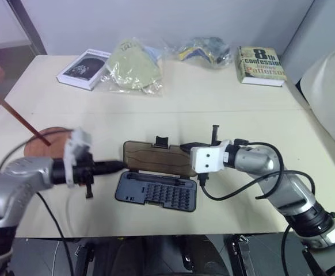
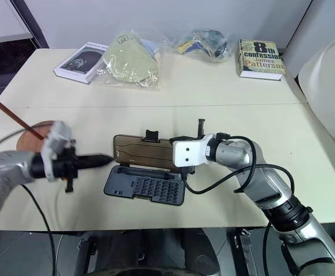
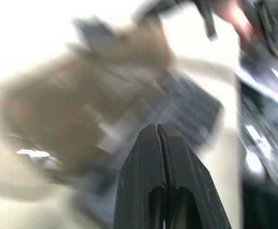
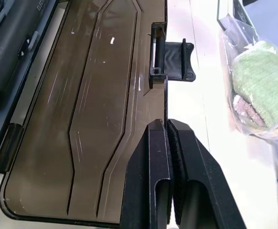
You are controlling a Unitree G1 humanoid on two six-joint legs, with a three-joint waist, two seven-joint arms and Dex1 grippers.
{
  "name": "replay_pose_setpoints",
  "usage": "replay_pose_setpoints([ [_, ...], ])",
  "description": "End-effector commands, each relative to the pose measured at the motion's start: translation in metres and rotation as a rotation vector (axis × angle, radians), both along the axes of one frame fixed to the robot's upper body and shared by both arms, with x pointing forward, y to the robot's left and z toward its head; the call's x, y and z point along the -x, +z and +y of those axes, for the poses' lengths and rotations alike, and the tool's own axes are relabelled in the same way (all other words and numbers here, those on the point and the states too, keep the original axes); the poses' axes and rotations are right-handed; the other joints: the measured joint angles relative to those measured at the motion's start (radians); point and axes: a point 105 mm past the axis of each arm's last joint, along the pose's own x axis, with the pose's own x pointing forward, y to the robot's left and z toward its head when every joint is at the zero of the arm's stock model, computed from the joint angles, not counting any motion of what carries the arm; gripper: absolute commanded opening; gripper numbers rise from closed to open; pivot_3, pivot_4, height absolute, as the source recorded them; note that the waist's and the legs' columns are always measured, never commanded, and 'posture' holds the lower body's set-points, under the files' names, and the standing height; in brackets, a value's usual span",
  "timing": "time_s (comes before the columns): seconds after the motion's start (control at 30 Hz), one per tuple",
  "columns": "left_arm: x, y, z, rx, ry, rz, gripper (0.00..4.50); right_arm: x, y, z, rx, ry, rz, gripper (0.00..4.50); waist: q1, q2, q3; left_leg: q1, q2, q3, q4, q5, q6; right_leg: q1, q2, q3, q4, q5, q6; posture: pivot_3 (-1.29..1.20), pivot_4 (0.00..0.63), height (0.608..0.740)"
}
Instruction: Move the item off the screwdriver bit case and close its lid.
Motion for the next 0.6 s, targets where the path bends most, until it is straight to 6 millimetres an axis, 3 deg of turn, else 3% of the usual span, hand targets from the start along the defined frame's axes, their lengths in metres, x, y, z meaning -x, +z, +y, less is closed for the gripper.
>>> replay_pose_setpoints([
  [0.03, -0.026, -0.001, 0.027, -0.013, 0.185, -0.025, 0.00, 0.002, 0.008, 0.000, -0.012, 0.015, -0.045, 0.02, 0.000, 0.000, 0.000, 0.000, 0.000, 0.000, 0.000, 0.000, 0.000, 0.000, 0.000, 0.000, 0.000, 0.000, 0.000, 0.00, 0.150, 0.737],
  [0.13, -0.045, -0.012, 0.030, -0.054, 0.241, -0.040, 0.00, 0.003, 0.006, 0.000, -0.010, 0.019, -0.044, 0.02, 0.001, 0.000, 0.000, 0.000, 0.000, 0.000, 0.000, 0.000, 0.000, 0.000, 0.000, 0.000, 0.000, 0.001, 0.001, 0.00, 0.150, 0.737],
  [0.33, -0.075, -0.045, 0.007, -0.162, 0.195, -0.072, 0.00, 0.001, 0.008, 0.002, -0.023, 0.026, -0.050, 0.02, 0.003, 0.000, 0.000, 0.000, -0.001, 0.000, 0.000, 0.000, 0.000, 0.001, 0.000, 0.000, 0.000, 0.001, 0.002, 0.00, 0.150, 0.737],
  [0.43, -0.081, -0.054, -0.018, -0.169, 0.108, -0.079, 0.00, 0.003, 0.009, 0.002, -0.023, 0.030, -0.052, 0.02, 0.002, 0.000, 0.000, 0.000, -0.001, 0.000, 0.000, 0.000, 0.000, 0.000, 0.000, 0.000, 0.000, 0.002, 0.003, 0.00, 0.150, 0.737],
  [0.6, -0.081, -0.056, -0.033, -0.165, 0.037, -0.086, 0.00, 0.002, 0.010, 0.001, -0.024, 0.015, -0.059, 0.02, -0.001, 0.000, 0.000, 0.000, -0.001, 0.000, 0.000, 0.000, 0.000, 0.000, 0.000, 0.000, 0.000, 0.002, 0.003, 0.00, 0.150, 0.737],
])
